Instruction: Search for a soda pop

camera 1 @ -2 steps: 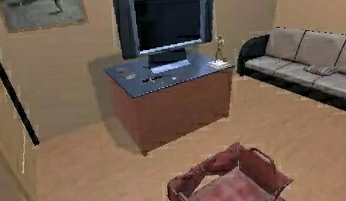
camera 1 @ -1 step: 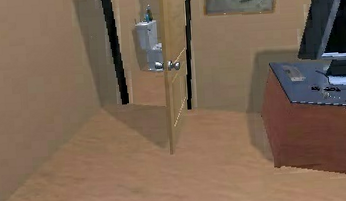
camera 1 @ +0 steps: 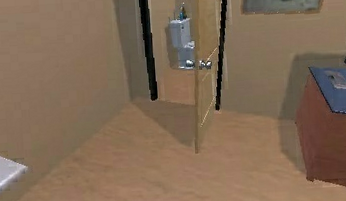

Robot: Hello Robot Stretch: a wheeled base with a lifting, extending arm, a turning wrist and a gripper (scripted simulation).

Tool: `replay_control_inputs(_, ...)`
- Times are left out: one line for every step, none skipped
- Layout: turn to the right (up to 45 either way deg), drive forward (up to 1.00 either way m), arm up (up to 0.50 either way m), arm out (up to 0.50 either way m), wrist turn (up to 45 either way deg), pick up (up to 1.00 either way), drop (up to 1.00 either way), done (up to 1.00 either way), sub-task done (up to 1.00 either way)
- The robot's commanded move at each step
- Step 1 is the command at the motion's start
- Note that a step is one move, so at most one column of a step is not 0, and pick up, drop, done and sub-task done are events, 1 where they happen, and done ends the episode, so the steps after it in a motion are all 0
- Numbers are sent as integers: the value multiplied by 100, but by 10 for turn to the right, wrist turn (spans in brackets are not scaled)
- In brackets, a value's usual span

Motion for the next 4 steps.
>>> replay_control_inputs(0,30,0,0,0,0,0,0,0)
replay_control_inputs(-90,0,0,0,0,0,0,0,0)
replay_control_inputs(0,100,0,0,0,0,0,0,0)
replay_control_inputs(-30,0,0,0,0,0,0,0,0)
